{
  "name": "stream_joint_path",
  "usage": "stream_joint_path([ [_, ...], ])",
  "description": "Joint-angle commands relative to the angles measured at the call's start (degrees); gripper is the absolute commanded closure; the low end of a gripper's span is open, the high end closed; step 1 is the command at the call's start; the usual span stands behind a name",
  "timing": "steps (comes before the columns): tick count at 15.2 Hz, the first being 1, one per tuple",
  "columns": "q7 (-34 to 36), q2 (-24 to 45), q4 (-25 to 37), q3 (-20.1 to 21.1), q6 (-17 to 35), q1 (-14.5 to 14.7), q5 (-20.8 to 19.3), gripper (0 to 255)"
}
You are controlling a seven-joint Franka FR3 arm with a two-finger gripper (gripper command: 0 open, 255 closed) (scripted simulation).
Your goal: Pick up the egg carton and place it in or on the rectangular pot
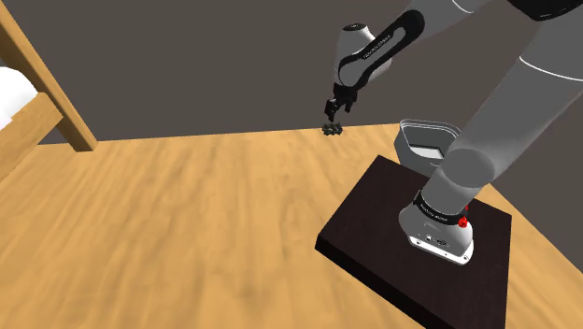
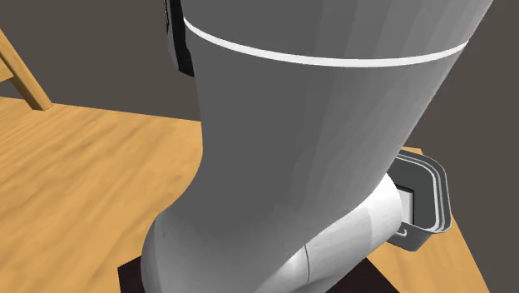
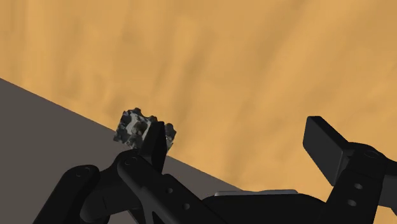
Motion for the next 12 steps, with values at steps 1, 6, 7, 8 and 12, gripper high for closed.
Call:
stream_joint_path([
  [1, -0.1, 4.7, 2.5, -0.5, 2.8, -0.5, 0.2, 0],
  [6, -0.9, 16.2, 8.8, -1.3, 9.3, -2.1, 1.3, 0],
  [7, -1.2, 18.4, 10.3, -1.4, 10.4, -2.5, 1.7, 0],
  [8, -1.4, 20.7, 11.8, -1.4, 11.3, -2.9, 2.0, 0],
  [12, -2.2, 29.5, 18.7, -1.1, 14.4, -4.9, 3.5, 0],
])
